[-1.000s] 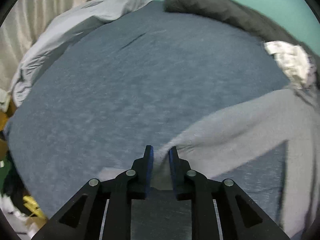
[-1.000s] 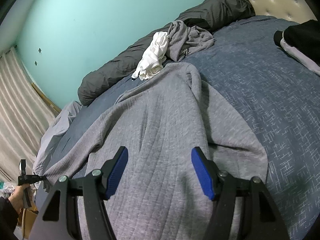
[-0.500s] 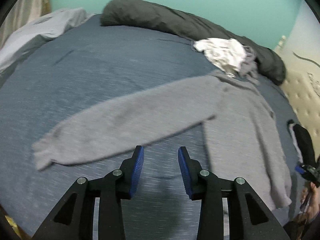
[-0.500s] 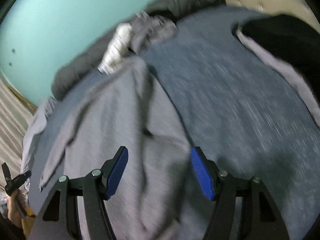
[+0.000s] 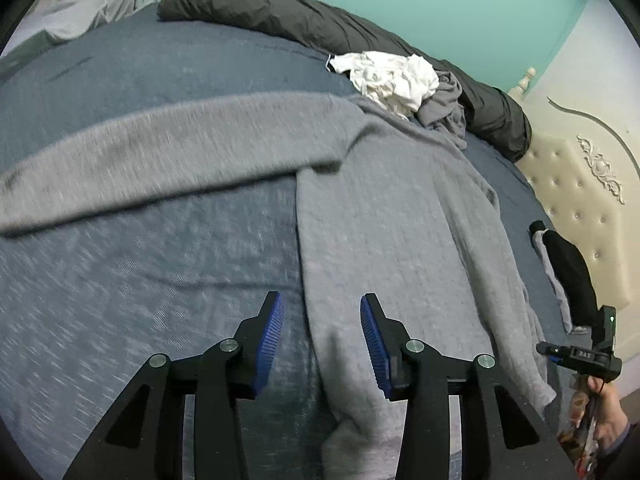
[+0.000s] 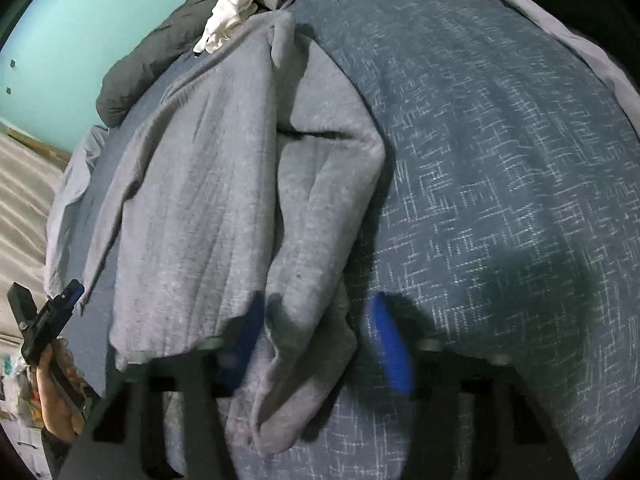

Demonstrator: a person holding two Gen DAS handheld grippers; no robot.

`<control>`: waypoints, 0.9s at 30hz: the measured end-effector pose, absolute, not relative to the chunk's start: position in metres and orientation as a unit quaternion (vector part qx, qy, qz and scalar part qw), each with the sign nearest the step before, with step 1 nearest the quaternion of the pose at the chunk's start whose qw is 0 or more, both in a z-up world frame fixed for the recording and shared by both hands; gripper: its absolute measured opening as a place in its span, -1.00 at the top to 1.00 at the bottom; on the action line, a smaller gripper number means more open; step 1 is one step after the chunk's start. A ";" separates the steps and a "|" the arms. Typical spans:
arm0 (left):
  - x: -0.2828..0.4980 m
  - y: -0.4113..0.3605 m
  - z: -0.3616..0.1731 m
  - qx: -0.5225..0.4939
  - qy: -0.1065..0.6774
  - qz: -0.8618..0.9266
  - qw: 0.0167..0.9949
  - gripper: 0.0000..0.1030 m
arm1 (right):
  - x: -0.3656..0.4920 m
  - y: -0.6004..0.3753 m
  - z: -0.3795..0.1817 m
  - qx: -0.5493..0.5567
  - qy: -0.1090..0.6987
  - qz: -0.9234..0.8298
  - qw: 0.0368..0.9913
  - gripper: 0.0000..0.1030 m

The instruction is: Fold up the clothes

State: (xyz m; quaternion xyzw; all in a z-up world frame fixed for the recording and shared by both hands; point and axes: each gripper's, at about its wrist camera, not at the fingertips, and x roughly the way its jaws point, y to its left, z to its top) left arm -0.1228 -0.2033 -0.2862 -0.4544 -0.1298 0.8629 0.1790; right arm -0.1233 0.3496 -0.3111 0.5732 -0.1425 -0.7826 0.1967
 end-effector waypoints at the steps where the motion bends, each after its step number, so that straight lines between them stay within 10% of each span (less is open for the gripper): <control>1: -0.121 -0.201 -0.291 -0.456 -0.133 0.861 0.180 0.15 | -0.123 0.347 -0.313 0.574 -0.138 -0.782 0.198 0.51; 5: -0.117 -0.193 -0.305 -0.457 -0.137 0.860 0.183 0.15 | -0.125 0.345 -0.308 0.568 -0.117 -0.790 0.199 0.87; 27: -0.119 -0.206 -0.321 -0.461 -0.143 0.859 0.171 0.15 | -0.200 0.465 -0.130 0.418 0.061 -0.905 0.044 0.89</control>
